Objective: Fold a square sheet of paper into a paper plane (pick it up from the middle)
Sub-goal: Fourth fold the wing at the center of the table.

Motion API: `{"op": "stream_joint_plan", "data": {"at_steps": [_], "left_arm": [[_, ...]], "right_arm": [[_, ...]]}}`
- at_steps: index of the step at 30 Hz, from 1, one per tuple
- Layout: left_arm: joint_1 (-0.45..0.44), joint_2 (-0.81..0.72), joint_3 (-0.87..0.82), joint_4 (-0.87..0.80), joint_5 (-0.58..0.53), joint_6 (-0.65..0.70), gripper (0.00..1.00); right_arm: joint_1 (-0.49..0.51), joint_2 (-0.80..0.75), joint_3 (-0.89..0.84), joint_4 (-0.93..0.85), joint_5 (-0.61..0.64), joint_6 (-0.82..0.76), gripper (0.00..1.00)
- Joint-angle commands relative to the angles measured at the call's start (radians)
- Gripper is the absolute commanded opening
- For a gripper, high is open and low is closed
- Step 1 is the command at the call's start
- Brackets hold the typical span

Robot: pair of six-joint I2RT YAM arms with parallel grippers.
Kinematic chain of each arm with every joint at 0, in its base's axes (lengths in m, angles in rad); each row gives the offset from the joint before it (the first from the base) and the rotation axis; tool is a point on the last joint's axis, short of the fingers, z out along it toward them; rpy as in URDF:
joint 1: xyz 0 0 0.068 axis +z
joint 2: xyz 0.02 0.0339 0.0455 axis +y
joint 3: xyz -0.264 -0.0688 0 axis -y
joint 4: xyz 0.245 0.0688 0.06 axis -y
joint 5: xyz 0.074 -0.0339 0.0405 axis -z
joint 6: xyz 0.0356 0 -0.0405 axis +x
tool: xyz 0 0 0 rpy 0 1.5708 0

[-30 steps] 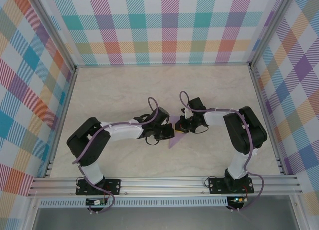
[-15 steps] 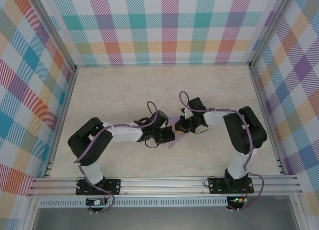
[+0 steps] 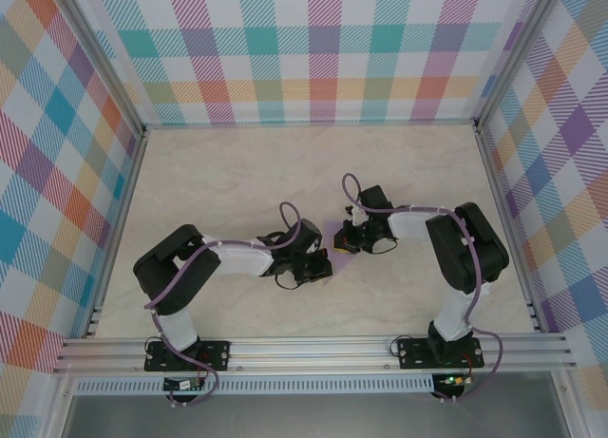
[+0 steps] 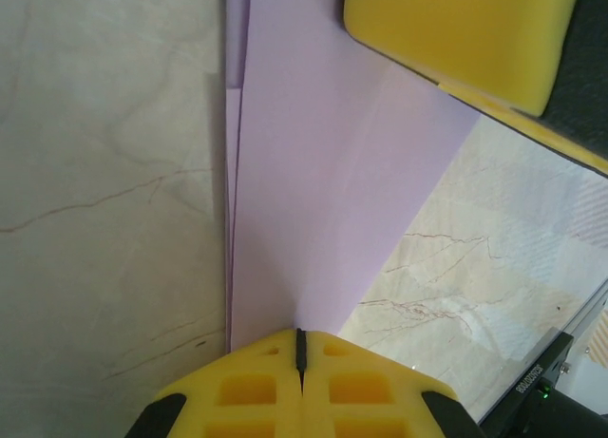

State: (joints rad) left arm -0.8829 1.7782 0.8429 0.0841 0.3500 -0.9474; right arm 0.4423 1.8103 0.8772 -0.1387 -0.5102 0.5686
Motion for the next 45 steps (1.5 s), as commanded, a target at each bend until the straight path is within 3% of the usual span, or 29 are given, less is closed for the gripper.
{"op": "stream_joint_plan", "data": {"at_steps": [1, 12, 20, 35, 45], "left_arm": [[-0.03, 0.018, -0.036, -0.016, 0.018, -0.03, 0.04], [0.016, -0.068, 0.01, 0.003, -0.01, 0.007, 0.07], [0.057, -0.022, 0.024, 0.029, 0.002, 0.037, 0.08], [0.032, 0.019, -0.042, 0.087, 0.076, -0.002, 0.05], [-0.029, -0.022, -0.097, 0.024, 0.067, -0.009, 0.05]], "right_arm": [[0.001, 0.07, -0.023, -0.073, 0.148, -0.002, 0.0], [0.001, 0.073, -0.029, -0.079, 0.152, -0.004, 0.0], [0.001, 0.077, -0.032, -0.077, 0.147, -0.004, 0.0], [0.001, 0.093, -0.027, -0.083, 0.144, 0.001, 0.0], [0.001, 0.105, -0.021, -0.087, 0.149, 0.009, 0.0]]}}
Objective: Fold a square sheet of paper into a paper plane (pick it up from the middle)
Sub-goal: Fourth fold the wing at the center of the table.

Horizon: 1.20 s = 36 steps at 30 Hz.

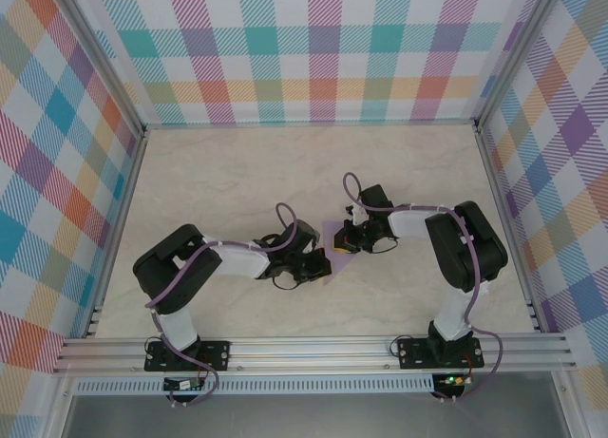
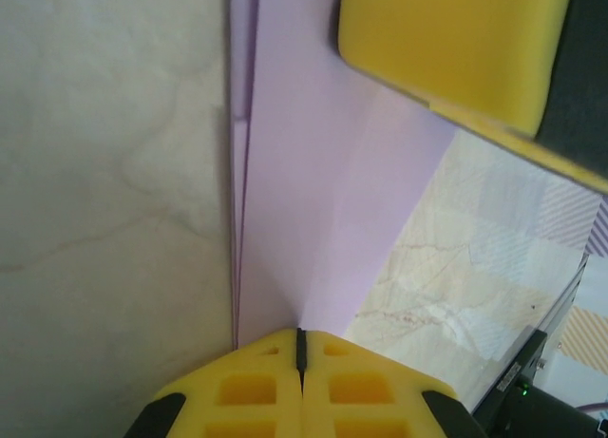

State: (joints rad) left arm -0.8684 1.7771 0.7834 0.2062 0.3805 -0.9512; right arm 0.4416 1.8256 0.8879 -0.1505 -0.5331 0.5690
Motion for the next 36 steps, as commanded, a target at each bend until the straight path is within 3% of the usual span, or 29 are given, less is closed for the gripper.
{"op": "stream_joint_plan", "data": {"at_steps": [1, 13, 20, 28, 36], "left_arm": [[-0.049, -0.025, -0.044, -0.111, 0.032, -0.003, 0.05], [-0.088, -0.111, -0.098, -0.183, 0.024, -0.014, 0.03], [-0.005, -0.222, 0.026, -0.253, -0.066, 0.073, 0.03], [0.02, -0.047, 0.18, -0.23, -0.113, 0.115, 0.01], [0.022, 0.053, 0.16, -0.183, -0.092, 0.088, 0.0]], "right_arm": [[0.002, 0.091, -0.032, -0.075, 0.172, 0.007, 0.0], [0.002, 0.086, -0.034, -0.084, 0.182, 0.006, 0.0], [0.002, 0.089, -0.035, -0.084, 0.18, 0.007, 0.0], [0.002, 0.093, -0.031, -0.075, 0.169, 0.01, 0.0], [0.002, 0.081, -0.025, -0.076, 0.159, 0.01, 0.0]]}}
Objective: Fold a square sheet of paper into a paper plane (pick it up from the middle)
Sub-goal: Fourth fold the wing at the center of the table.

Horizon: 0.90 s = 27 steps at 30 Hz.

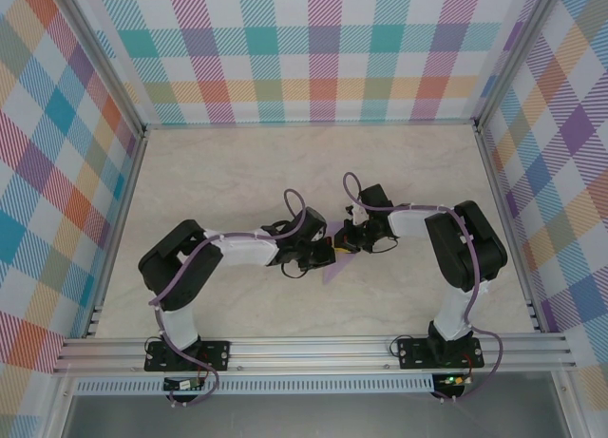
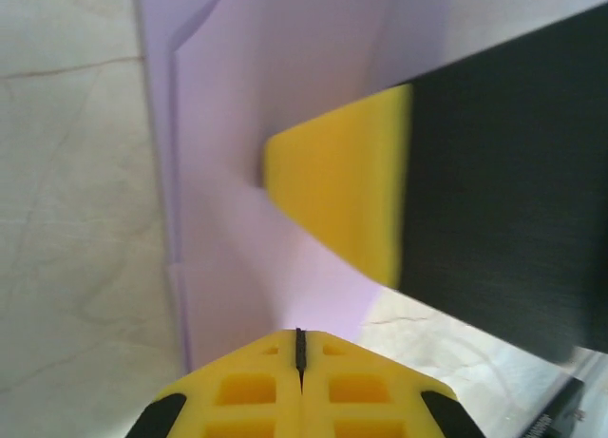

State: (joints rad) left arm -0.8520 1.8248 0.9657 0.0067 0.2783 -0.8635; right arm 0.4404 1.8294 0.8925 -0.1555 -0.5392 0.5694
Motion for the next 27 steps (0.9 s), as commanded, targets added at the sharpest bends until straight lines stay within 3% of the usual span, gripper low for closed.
{"op": "stream_joint_plan", "data": {"at_steps": [1, 8, 15, 21, 27], "left_arm": [[0.005, 0.003, -0.038, 0.021, 0.014, -0.005, 0.0], [-0.013, -0.013, -0.127, 0.011, 0.031, -0.027, 0.0], [-0.021, 0.002, -0.159, -0.034, 0.007, -0.021, 0.0], [-0.022, 0.001, -0.152, -0.043, 0.012, -0.009, 0.0], [-0.022, 0.008, -0.136, -0.085, 0.016, 0.006, 0.0]], "right_arm": [[0.003, 0.076, -0.029, -0.07, 0.164, 0.01, 0.0], [0.002, 0.026, -0.017, -0.029, 0.098, -0.024, 0.0], [0.001, -0.13, -0.059, 0.084, -0.008, -0.075, 0.02], [0.006, -0.108, -0.125, 0.124, -0.052, -0.096, 0.04], [0.012, -0.053, -0.086, 0.098, -0.059, -0.137, 0.04]]}}
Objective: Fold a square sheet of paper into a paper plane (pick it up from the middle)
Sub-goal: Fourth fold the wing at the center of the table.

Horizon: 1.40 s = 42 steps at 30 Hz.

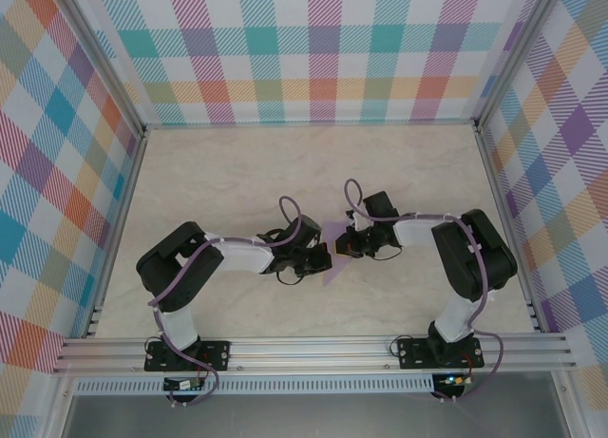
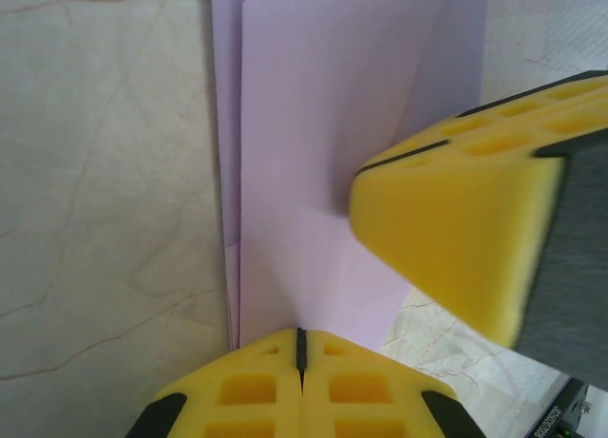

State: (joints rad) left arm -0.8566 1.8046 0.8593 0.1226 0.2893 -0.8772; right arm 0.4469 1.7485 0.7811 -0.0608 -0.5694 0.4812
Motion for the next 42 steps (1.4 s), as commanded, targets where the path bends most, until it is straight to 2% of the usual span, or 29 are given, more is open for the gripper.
{"op": "stream_joint_plan", "data": {"at_steps": [1, 8, 16, 23, 25, 28, 30, 35, 39, 42], "left_arm": [[-0.017, 0.029, -0.028, -0.213, 0.004, 0.02, 0.0], [-0.018, 0.039, -0.052, -0.255, 0.014, 0.017, 0.0], [-0.017, 0.022, -0.065, -0.258, 0.022, 0.033, 0.0], [-0.013, 0.0, -0.011, -0.239, 0.038, 0.044, 0.0], [-0.012, -0.02, 0.043, -0.234, 0.038, 0.043, 0.07], [-0.006, -0.044, 0.136, -0.264, 0.016, 0.056, 0.23], [0.004, -0.066, 0.186, -0.298, -0.008, 0.065, 0.36], [0.05, -0.174, 0.199, -0.387, -0.124, 0.071, 0.59], [0.092, -0.277, 0.154, -0.462, -0.237, 0.07, 0.74], [0.12, -0.332, 0.112, -0.474, -0.278, 0.064, 0.84]], "right_arm": [[0.005, 0.034, 0.037, -0.008, -0.015, -0.052, 0.03], [-0.116, 0.098, 0.104, -0.021, 0.059, -0.021, 0.03], [-0.202, 0.204, 0.281, -0.148, 0.148, 0.006, 0.02], [-0.226, 0.138, 0.352, -0.238, 0.191, 0.009, 0.04], [-0.226, 0.08, 0.324, -0.236, 0.176, 0.025, 0.06], [-0.224, -0.021, 0.249, -0.223, 0.138, 0.065, 0.16], [-0.224, -0.088, 0.185, -0.206, 0.109, 0.102, 0.26], [-0.204, -0.215, 0.058, -0.163, 0.037, 0.172, 0.48], [-0.157, -0.244, -0.003, -0.125, 0.006, 0.219, 0.53], [-0.116, -0.231, -0.039, -0.075, 0.0, 0.254, 0.54]]}}
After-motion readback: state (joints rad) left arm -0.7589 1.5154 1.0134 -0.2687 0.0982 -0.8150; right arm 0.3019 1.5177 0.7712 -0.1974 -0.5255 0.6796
